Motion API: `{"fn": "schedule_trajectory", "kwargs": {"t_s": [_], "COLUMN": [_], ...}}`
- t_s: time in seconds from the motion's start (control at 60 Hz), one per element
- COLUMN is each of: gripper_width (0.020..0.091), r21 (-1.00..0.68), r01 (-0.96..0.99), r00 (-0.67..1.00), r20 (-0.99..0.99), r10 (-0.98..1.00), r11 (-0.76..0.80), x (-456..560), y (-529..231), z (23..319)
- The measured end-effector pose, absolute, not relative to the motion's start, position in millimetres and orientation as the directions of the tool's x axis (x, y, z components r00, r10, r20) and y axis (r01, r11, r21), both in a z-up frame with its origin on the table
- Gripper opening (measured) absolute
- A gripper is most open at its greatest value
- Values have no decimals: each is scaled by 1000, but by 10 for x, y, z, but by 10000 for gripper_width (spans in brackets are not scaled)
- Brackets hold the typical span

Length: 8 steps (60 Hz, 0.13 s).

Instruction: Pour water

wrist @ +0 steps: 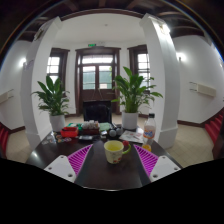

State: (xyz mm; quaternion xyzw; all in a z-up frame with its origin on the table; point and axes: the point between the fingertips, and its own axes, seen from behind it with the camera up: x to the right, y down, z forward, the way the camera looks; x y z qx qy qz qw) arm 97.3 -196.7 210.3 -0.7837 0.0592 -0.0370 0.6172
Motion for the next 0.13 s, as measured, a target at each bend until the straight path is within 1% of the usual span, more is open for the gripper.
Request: {"fn": "schedule_trajectory", "kwargs": {"t_s": [0.133], "gripper_width": [783], "r21": [-981], "r01": [-38], "r00": [994], "r20": [-18], "r10": [-110], "r11": [-189], "x": [789], "y": [-2007], "z": [2297]}}
